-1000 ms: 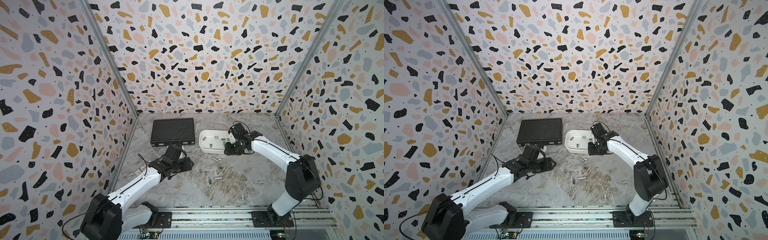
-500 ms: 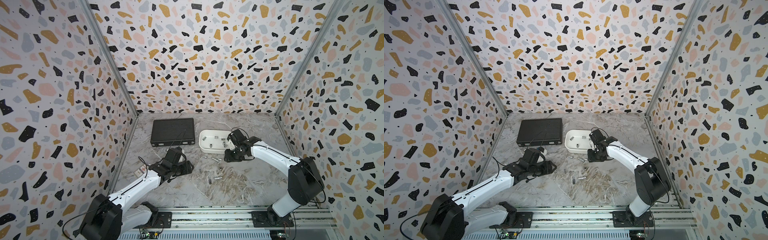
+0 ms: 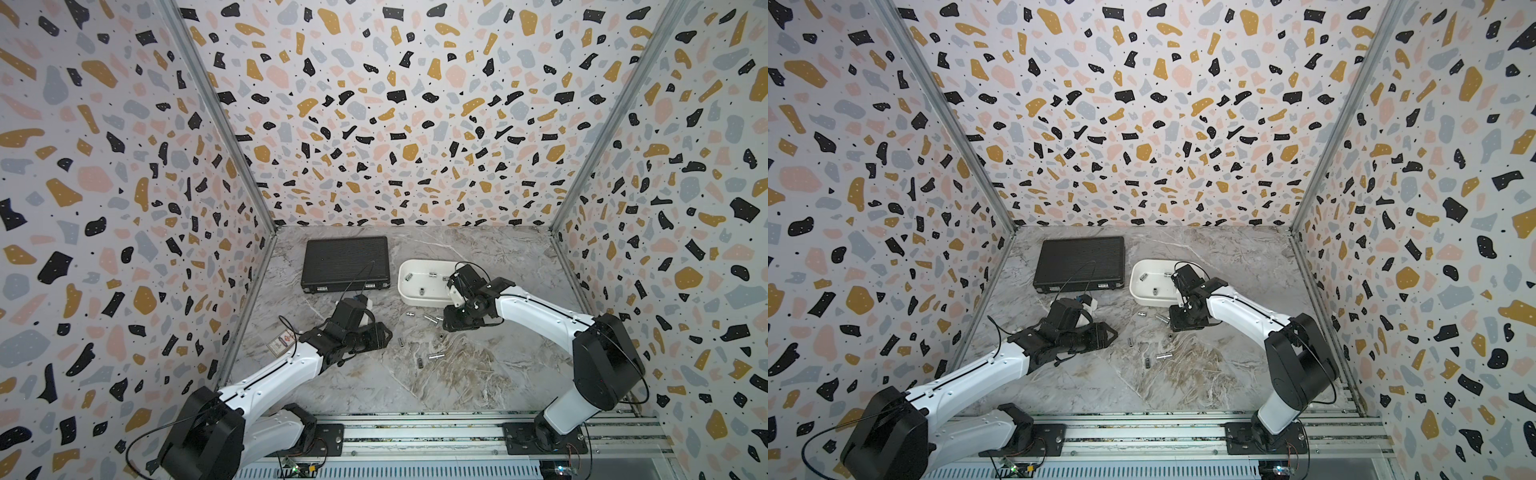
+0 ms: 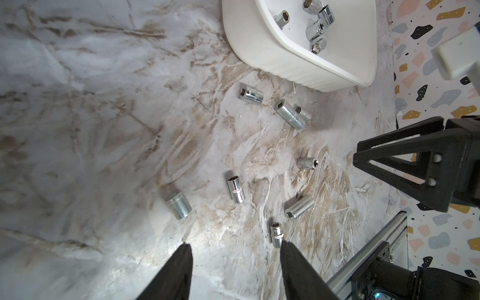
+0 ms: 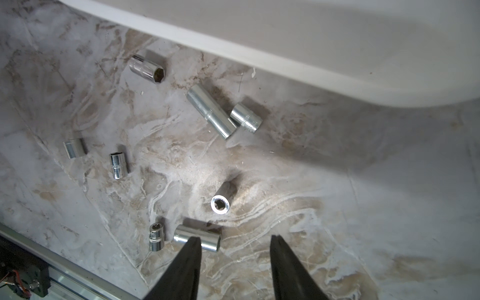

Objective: Put the socket on the desktop into the storage box
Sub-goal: Pick up the socket head at the center of the board.

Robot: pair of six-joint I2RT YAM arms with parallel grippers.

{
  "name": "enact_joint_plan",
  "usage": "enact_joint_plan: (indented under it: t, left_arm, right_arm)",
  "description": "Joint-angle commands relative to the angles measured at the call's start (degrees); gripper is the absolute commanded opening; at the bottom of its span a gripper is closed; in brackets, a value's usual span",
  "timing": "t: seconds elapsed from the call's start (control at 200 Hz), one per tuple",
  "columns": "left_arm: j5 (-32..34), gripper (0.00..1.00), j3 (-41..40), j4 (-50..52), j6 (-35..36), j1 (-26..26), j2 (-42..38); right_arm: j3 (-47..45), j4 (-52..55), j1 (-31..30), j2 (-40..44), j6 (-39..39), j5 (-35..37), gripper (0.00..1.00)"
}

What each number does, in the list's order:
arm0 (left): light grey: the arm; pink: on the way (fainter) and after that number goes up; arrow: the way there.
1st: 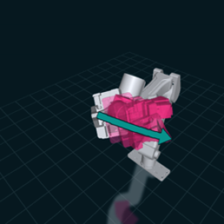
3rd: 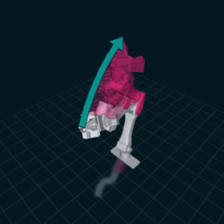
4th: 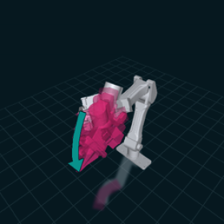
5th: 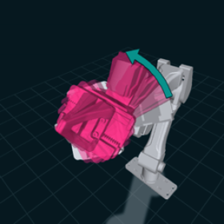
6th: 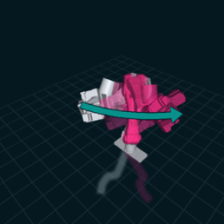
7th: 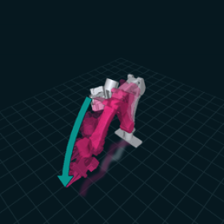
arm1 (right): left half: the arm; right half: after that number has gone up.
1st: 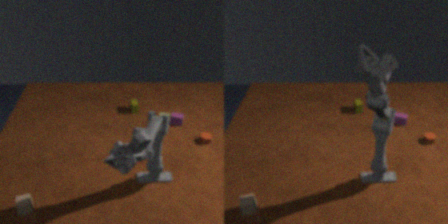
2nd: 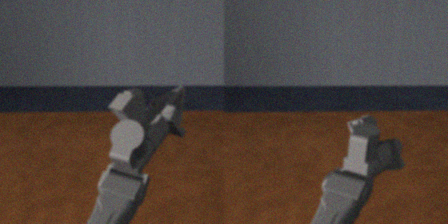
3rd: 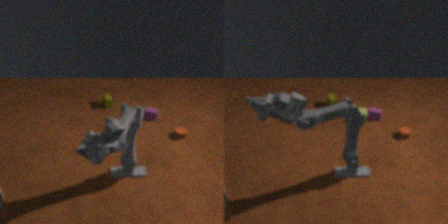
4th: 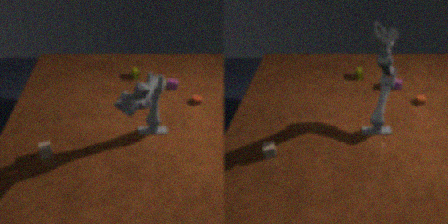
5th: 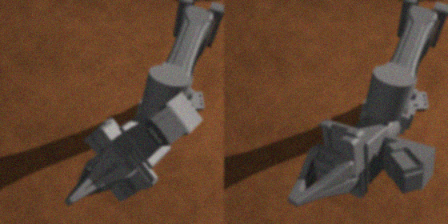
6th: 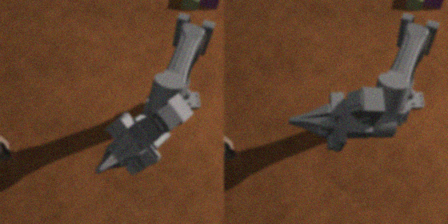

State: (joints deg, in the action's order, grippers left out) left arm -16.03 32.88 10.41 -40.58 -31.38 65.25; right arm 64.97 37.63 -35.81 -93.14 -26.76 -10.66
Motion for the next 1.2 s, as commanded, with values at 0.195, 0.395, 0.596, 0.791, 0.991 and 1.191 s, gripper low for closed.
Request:
enact_joint_plan:
  t: [0.195,0.395,0.596,0.791,0.991,1.191]
  left_arm:
    - [-0.93,0.58,-1.42,-3.3,-0.56,-0.79,-1.4]
    - [-0.91,0.58,-1.85,-3.72,-0.67,-0.88,-1.43]
    - [-0.93,0.58,-2.12,-4.01,-0.88,-0.97,-1.45]
    - [-1.01,0.58,-2.28,-4.43,-0.84,-0.97,-1.57]
    - [-1.08,0.58,-2.17,-4.44,-0.74,-0.97,-1.43]
    - [-1.11,0.58,-2.09,-4.44,-0.78,-0.97,-0.94]
  right_arm:
    - [2.65,1.18,-2.04,-2.25,-0.49,0.46,0.49]
    - [3.44,1.48,-2.86,-3.78,-0.48,0.72,0.49]
    - [4.43,2.23,-3.39,-5.62,-0.49,1.42,0.48]
    - [5.16,2.61,-3.74,-6.92,-0.5,1.76,0.48]
    - [5.91,2.91,-3.82,-8.22,-0.41,1.87,0.48]
    - [6.77,3.15,-3.83,-10.06,-0.25,2.04,0.48]
